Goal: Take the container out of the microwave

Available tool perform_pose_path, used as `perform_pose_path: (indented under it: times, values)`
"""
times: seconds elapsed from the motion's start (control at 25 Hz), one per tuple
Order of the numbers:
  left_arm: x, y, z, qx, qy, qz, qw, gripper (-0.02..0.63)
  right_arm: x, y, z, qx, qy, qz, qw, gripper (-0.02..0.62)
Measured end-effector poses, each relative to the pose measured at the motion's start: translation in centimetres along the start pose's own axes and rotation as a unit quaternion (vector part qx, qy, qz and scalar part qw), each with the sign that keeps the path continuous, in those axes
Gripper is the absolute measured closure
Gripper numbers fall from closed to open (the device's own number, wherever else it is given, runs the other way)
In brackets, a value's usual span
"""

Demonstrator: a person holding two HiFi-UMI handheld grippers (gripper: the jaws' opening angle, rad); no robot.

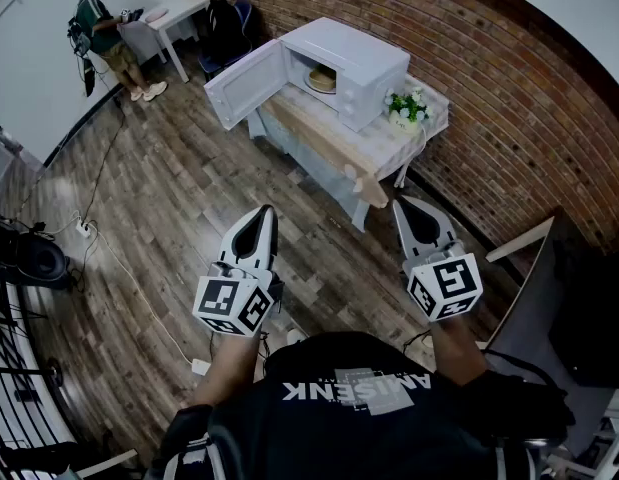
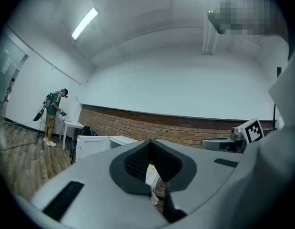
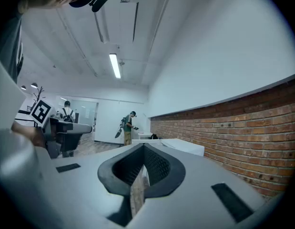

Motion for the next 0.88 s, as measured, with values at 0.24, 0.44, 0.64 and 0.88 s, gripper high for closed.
perform_pose_path:
  times: [0.24,0.44,0.64,0.88]
  values:
    - [0.1,0.3,0.3,0.010,-0.009,-0.011,0.9998,0.595,0.2,0.5,-0.2,-0.002,-0.001,0.003,1.000,0.555]
    - [-0.4,0.1,0.3,0.009,-0.010,-0.011,0.9999,0.595,0.1,0.1,-0.2,-0.005,-0.004,0.000,1.000,0.555]
    - [-1.4,-0.1,0.3,0.005,0.004,-0.019,0.9998,0.595,-0.3,-0.6,-0.1,0.000,-0.002,0.003,1.000,0.555]
    - [-2.1,-1.0,0.4,-0.001,0.007,-0.016,0.9998,0.595,0.0,-1.8,-0.5,-0.009,0.002,0.000,1.000,0.554]
Point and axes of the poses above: the fingertips, and each gripper's own axes: x forward along the fingers, y to its right, z out of its underside, the point moved 9 cm from there along -x, backward along the fingers, and after that the axes turned 13 degrees about -y, right-handed, at the moved point
